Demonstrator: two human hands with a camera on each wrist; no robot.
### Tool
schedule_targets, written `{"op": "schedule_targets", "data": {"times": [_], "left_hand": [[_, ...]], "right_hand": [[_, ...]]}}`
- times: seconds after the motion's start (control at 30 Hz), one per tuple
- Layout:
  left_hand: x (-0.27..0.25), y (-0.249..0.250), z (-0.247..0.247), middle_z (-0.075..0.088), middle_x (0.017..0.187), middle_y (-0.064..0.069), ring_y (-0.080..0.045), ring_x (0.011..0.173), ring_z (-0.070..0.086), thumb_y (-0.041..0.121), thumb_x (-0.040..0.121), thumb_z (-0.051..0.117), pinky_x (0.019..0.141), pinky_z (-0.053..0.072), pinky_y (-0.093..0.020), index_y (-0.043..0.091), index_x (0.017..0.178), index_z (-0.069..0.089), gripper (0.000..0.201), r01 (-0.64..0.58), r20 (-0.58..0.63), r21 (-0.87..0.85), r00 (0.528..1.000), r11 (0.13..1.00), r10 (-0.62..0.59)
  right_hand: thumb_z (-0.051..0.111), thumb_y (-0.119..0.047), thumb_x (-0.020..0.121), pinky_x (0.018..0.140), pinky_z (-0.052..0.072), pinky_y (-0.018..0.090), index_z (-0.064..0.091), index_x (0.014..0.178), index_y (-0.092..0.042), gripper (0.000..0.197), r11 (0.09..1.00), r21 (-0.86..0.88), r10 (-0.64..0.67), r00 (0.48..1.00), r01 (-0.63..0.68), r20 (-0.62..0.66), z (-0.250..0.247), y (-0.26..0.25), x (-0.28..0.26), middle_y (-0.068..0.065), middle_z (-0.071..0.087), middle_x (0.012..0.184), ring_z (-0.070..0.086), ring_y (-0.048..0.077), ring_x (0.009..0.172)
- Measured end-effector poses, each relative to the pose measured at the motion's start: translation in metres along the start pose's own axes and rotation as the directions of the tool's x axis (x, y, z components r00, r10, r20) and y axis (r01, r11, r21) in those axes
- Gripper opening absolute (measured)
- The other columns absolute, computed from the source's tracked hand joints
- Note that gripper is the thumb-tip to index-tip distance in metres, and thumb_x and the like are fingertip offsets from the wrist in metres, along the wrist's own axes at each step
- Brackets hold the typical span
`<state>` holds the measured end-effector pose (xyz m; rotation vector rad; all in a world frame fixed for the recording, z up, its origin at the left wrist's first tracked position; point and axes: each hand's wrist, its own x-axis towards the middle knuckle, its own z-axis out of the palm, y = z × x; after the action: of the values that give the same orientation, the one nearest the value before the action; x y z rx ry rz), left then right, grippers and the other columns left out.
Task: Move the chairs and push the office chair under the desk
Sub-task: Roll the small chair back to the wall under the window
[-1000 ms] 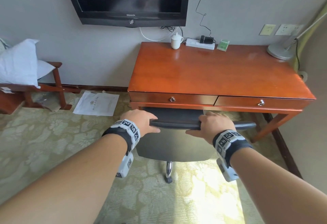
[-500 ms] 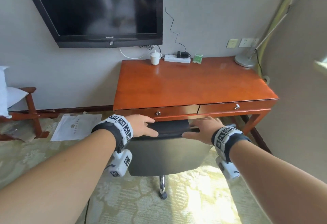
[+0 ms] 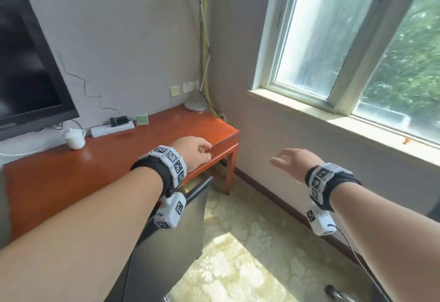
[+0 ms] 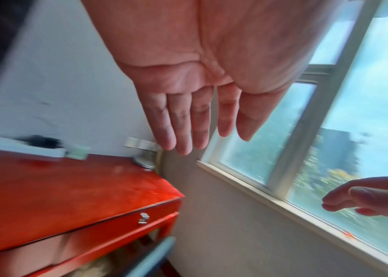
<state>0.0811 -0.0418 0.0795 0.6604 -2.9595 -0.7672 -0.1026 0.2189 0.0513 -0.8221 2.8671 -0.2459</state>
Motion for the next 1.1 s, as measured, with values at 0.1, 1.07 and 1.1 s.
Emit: {"op": "schedule_targets", "data": {"times": [0.1,1.07,1.1], "left_hand": [[0.030,0.066,0.027,0.067,0.131,0.011,-0.013,0.110,0.064,0.037,0.099,0.065,0.086,0.043,-0.023,0.034,0.140,0.062,0.041,-0.144,0.071,0.027,0.987,0.989,0.141],[0.157,0.587,0.352,0.048,0.154,0.000,-0.023,0.136,0.052,0.030,0.099,0.066,0.109,0.046,-0.037,0.037,0.159,0.039,0.066,-0.920,0.651,0.184,0.377,0.345,0.658],[0.165,0.591,0.361,0.043,0.158,0.000,-0.023,0.140,0.049,0.029,0.098,0.067,0.111,0.044,-0.037,0.037,0.160,0.036,0.070,-0.931,0.661,0.163,0.349,0.327,0.664]], "right_hand": [[0.048,-0.077,0.094,0.100,0.055,0.044,0.068,0.126,-0.032,0.059,0.983,0.014,0.183,0.982,-0.183,-0.035,-0.015,0.091,-0.030,-0.001,0.073,0.124,0.067,0.025,0.114],[0.062,-0.072,0.092,0.108,0.046,0.035,0.053,0.151,-0.022,0.077,0.469,0.411,0.823,0.556,-0.782,0.118,0.002,0.538,-0.203,-0.001,0.066,0.143,0.062,0.021,0.130],[0.062,-0.073,0.091,0.109,0.047,0.035,0.055,0.149,-0.023,0.077,0.451,0.410,0.835,0.537,-0.793,0.122,0.003,0.540,-0.203,-0.003,0.067,0.141,0.063,0.020,0.128]]}}
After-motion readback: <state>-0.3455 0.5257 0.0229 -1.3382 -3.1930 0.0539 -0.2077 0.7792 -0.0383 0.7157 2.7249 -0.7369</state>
